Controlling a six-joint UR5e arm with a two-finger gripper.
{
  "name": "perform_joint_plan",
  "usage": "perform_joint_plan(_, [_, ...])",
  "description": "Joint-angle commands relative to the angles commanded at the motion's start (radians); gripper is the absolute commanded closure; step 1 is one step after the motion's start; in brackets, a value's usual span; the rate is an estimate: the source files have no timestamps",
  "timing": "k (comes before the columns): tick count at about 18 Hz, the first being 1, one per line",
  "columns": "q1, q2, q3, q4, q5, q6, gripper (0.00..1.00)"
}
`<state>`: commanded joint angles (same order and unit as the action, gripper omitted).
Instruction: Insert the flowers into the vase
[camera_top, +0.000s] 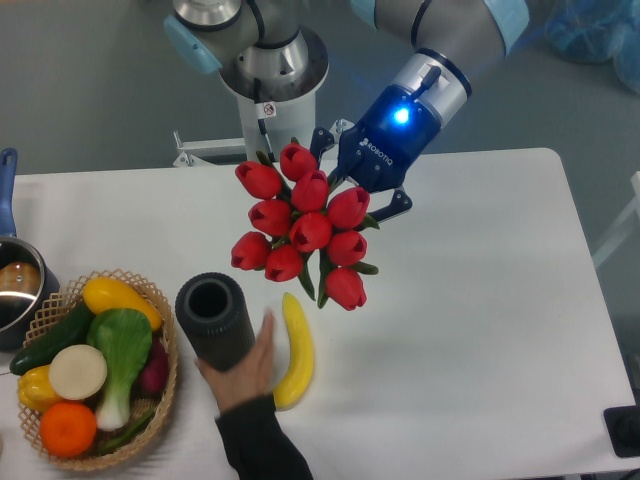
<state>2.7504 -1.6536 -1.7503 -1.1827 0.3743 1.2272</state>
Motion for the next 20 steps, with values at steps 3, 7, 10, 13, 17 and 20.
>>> perform_joint_plan(3, [-0.008,0.003,0.000,0.000,0.000,0.000,0.66])
perform_joint_plan(7, [-0.006,0.002,-0.003,0.002,0.000,0.000,0.66])
perform_joint_plan(10, [-0.011,0.002,-0.002,0.002,-0.006,0.000,0.66])
perform_joint_plan(13, [-0.015,0.000,-0.002,0.000,-0.044,-0.002,0.66])
perform_joint_plan(17, [-0.047,-0.008,0.008,0.000,-0.054,-0.002,0.66])
perform_joint_plan(20, [-0.086,-0.020,0.011,0.032,-0.061,0.002,0.66])
